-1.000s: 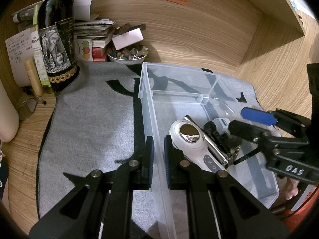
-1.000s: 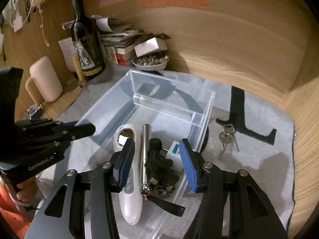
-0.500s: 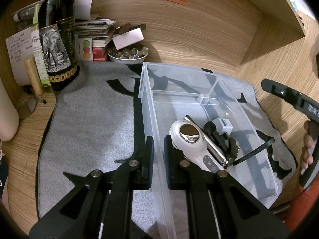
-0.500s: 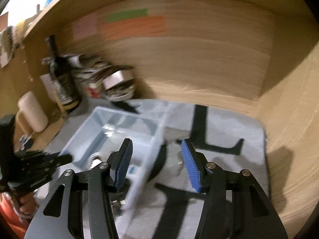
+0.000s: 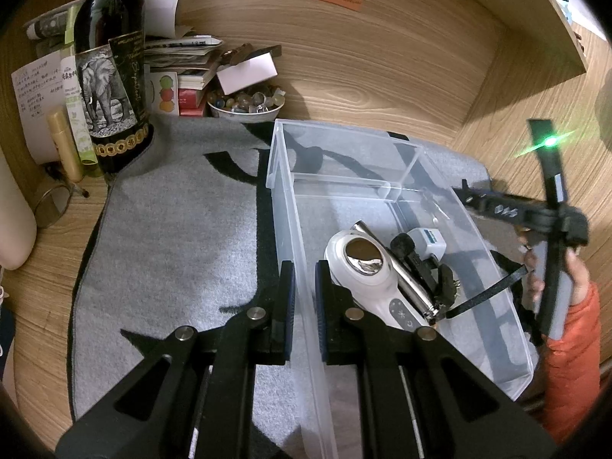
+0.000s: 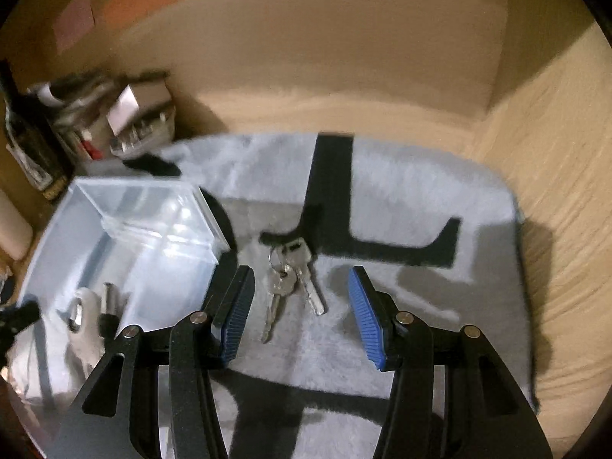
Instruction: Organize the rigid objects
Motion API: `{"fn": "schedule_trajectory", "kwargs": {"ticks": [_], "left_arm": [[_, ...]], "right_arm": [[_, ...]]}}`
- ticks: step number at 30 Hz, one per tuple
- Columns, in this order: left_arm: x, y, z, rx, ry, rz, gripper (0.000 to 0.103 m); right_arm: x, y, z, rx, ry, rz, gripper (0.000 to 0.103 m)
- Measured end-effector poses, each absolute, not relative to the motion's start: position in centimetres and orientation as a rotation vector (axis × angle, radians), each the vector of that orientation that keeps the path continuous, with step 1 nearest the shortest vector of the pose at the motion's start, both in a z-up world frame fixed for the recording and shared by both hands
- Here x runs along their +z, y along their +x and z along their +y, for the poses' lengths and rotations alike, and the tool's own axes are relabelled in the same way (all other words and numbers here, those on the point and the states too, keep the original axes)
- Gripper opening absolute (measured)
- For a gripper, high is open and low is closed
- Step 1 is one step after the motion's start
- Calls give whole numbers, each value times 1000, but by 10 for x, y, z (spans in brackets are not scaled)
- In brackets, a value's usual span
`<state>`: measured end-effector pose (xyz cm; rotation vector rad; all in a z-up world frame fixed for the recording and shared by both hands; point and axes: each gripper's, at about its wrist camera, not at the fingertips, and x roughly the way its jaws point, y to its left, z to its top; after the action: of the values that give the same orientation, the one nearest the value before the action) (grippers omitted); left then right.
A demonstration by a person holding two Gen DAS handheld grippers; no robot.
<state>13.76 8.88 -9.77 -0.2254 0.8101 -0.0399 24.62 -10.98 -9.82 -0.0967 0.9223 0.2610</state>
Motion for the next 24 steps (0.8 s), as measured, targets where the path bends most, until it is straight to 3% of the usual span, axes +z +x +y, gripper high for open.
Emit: {"fn": "schedule_trajectory", "kwargs": {"ticks": [6, 14, 17, 19, 24], "left_arm": [[-98, 138, 89, -38, -223, 812, 10], [-98, 138, 89, -39, -224, 812, 10], [-98, 138, 89, -38, -224, 812, 9], [-98, 138, 90, -39, -223, 811, 10], [-98, 138, 90, -38, -223, 811, 10]], "right_arm": [[-129, 262, -99, 279, -156, 1002, 48], [-133, 275, -94, 271, -198, 962, 48], [-133, 283, -94, 271, -181, 950, 40], [-133, 286, -94, 272, -175, 938, 24], [-131, 283, -93, 268, -165, 936, 24]]}}
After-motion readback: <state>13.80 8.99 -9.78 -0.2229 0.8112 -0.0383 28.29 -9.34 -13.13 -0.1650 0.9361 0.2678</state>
